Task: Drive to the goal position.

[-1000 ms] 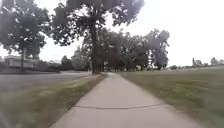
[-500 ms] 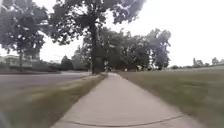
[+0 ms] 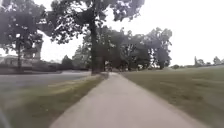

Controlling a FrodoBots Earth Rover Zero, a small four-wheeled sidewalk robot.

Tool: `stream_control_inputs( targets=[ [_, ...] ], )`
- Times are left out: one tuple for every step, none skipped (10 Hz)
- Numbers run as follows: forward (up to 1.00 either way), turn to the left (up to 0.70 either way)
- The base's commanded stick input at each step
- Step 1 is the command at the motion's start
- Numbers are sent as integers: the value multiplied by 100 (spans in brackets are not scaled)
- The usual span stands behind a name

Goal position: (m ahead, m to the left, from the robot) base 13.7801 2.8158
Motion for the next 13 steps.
stream_control_inputs(
  targets=[
    [100,0],
    [100,0],
    [100,0],
    [100,0],
    [100,0],
    [100,0],
    [100,0],
    [100,0],
    [100,0],
    [100,0],
    [100,0],
    [100,0],
    [100,0]
  ],
)
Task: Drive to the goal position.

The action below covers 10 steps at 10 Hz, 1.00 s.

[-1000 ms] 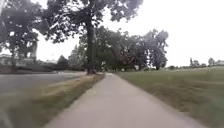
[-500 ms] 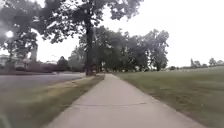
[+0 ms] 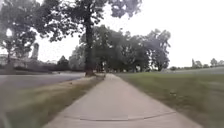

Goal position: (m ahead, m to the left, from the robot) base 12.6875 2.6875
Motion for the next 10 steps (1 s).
stream_control_inputs(
  targets=[
    [100,0],
    [100,0],
    [100,0],
    [100,0],
    [100,0],
    [100,0],
    [100,0],
    [100,0],
    [100,0],
    [100,0]
  ],
)
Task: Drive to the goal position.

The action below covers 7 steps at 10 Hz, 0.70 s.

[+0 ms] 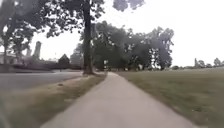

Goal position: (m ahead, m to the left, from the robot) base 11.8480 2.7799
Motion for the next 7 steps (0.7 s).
stream_control_inputs(
  targets=[
    [100,0],
    [100,0],
    [100,0],
    [100,0],
    [100,0],
    [100,0],
    [100,0]
  ],
)
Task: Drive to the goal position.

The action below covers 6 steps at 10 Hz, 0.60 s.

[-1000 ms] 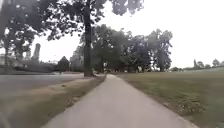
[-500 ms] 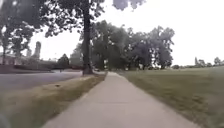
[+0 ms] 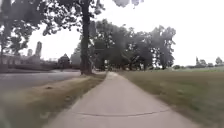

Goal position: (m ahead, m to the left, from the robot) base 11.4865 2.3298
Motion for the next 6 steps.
stream_control_inputs(
  targets=[
    [100,0],
    [100,0],
    [100,0],
    [100,0],
    [100,0],
    [100,0]
  ],
)
